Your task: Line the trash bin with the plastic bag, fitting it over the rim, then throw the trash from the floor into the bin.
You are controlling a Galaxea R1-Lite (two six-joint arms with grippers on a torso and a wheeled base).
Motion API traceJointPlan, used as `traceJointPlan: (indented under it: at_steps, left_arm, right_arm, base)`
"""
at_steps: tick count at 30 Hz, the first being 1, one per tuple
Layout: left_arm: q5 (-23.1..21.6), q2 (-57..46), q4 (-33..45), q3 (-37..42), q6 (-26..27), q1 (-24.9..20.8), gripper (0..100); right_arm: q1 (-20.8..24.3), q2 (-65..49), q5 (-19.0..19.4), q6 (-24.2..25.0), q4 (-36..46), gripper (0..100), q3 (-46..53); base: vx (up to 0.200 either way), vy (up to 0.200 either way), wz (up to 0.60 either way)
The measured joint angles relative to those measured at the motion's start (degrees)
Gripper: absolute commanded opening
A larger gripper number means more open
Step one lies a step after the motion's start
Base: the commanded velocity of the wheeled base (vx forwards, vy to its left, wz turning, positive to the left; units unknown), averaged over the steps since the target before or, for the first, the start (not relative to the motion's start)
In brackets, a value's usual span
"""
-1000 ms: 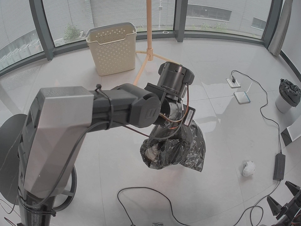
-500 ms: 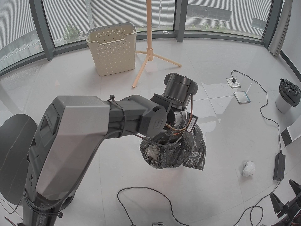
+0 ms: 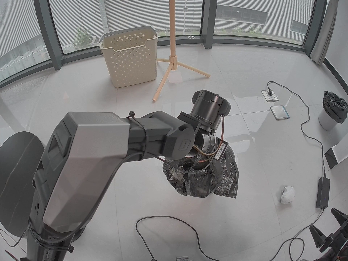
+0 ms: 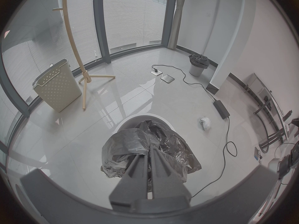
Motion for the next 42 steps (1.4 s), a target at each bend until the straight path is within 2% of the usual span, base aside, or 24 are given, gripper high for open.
traceJointPlan:
  at_steps: [4, 11, 17, 25, 30, 35, 38, 42]
  left_arm:
    - [0.0, 0.0, 0.0, 0.0, 0.0, 0.0, 0]
    - [0.0, 0.1, 0.2, 0.0, -0.1, -0.1, 0]
    - [0.0, 0.2, 0.2, 0.0, -0.2, 0.0, 0]
    - [-0.2, 0.8, 0.4, 0.0, -1.1, 0.8, 0]
    - [-0.5, 1.5, 0.5, 0.0, -2.3, 1.9, 0]
    - [-1.5, 2.4, 0.7, 0.0, -3.1, 3.5, 0]
    - [-2.2, 3.0, 0.9, 0.0, -3.6, 4.7, 0]
    - [-3.6, 3.8, 0.9, 0.0, -4.3, 6.0, 0]
  right_arm:
    - [0.1, 1.4, 0.2, 0.7, -0.7, 100, -3.5]
    - [1.5, 12.7, 1.4, 2.1, -3.2, 100, -17.9]
    - [4.7, 27.9, 2.2, 2.7, -11.6, 100, -23.7]
    - [10.0, 50.1, 2.8, 3.2, -25.0, 100, -26.1]
    - [14.4, 64.2, 3.0, 3.5, -32.9, 100, -26.5]
    - [20.1, 78.4, 2.1, 3.8, -44.3, 100, -26.8]
    - [24.6, 87.1, 1.2, 4.4, -52.9, 100, -27.2]
    - [31.1, 95.9, -0.6, 6.2, -58.7, 100, -28.5]
  base:
    - [0.000, 0.000, 0.00]
    - [0.000, 0.000, 0.00]
    - [0.000, 0.000, 0.00]
    - [0.000, 0.000, 0.00]
    - [0.000, 0.000, 0.00]
    - [0.000, 0.000, 0.00]
    - [0.000, 0.000, 0.00]
    - [0.000, 0.000, 0.00]
